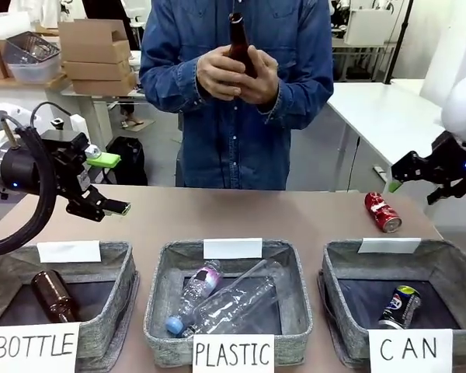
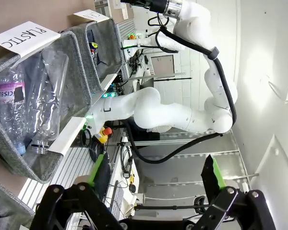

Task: Sort the can waste into the basket.
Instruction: Pick up the can waste from the table and place it in the right Fabric basket.

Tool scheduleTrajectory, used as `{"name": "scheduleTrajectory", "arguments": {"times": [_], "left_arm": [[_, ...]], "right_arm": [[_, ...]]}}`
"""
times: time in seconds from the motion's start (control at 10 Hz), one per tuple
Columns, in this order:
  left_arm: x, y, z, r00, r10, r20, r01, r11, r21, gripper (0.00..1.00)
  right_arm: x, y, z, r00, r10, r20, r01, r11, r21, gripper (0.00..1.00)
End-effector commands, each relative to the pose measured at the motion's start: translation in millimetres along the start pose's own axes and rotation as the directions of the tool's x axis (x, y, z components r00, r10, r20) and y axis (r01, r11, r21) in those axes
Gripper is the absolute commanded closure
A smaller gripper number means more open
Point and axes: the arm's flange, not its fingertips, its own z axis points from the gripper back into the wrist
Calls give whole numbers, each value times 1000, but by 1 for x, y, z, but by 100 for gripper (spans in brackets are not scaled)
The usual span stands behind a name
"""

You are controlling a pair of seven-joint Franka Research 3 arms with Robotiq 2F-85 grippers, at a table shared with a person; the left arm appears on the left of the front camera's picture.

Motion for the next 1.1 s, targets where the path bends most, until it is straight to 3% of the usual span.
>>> {"name": "scheduleTrajectory", "arguments": {"times": [0.0,0.2,0.4,0.6,0.7,0.9,1.0], "left_arm": [[-1,-1,2,1000,-15,-14,15,1000,-4,0],[-1,-1,2,1000,-15,-14,15,1000,-4,0],[-1,-1,2,1000,-15,-14,15,1000,-4,0],[0,0,0,1000,0,0,0,1000,0,0],[-8,-7,31,1000,23,4,-24,988,153,0],[-58,-23,135,992,91,84,-113,943,313,0],[-88,-40,191,979,120,165,-176,906,384,0]], "right_arm": [[23,-5,-29,997,69,-41,-67,997,42,0],[49,-6,-63,992,97,-77,-92,993,70,0],[69,-17,-88,995,82,-55,-82,997,1,0],[82,-24,-103,996,73,-51,-70,996,55,0],[85,-26,-112,996,64,-66,-61,997,42,0],[92,-29,-120,995,60,-79,-57,998,37,0],[93,-29,-122,994,59,-89,-55,998,43,0]]}}
